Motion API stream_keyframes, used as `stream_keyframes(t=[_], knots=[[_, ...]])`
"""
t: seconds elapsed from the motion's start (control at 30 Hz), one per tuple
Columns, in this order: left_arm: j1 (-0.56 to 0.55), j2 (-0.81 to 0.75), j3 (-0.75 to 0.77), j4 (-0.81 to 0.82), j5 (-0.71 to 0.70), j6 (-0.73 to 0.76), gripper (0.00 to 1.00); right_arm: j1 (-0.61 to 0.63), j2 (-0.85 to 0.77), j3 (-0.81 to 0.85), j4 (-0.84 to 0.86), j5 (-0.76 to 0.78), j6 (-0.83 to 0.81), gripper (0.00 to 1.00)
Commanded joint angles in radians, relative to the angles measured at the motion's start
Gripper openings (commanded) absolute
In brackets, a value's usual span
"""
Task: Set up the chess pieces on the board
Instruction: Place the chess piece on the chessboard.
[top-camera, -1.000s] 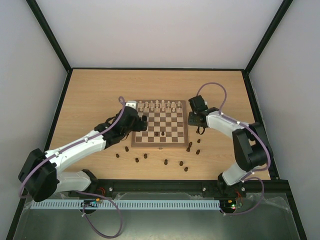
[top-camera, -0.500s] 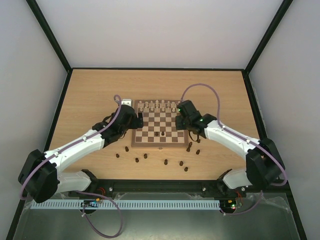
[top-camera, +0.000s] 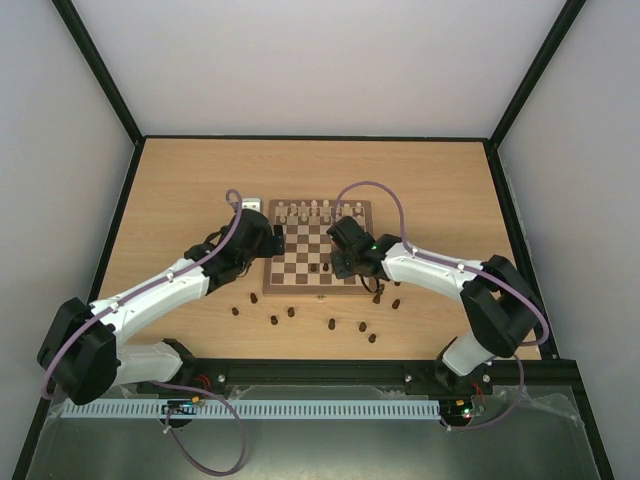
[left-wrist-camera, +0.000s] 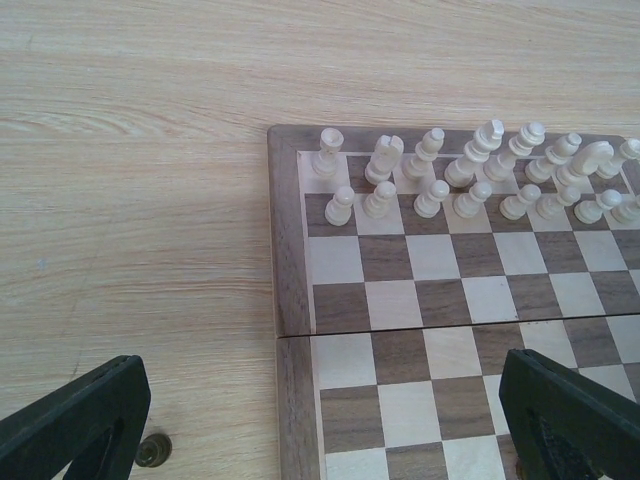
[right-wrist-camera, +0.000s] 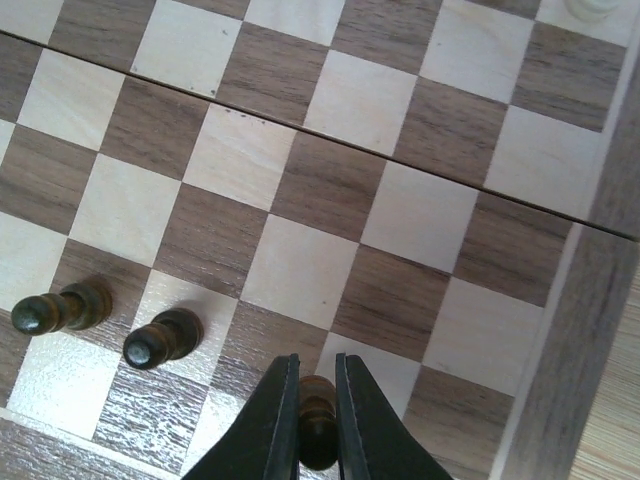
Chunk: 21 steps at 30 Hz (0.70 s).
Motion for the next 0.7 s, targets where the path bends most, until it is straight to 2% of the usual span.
stream_keyframes(t=[0.0, 0.67], knots=[[0.006, 0.009, -0.011, -0.002, -0.007, -0.013, 0.99, 0.018, 0.036, 0.044, -0.025, 0.017, -0.017, 0.07], [0.006, 0.013, -0.009, 0.000, 0.006, -0.014, 0.99, 0.043, 0.088, 0.078, -0.013, 0.009, -0.031, 0.10]])
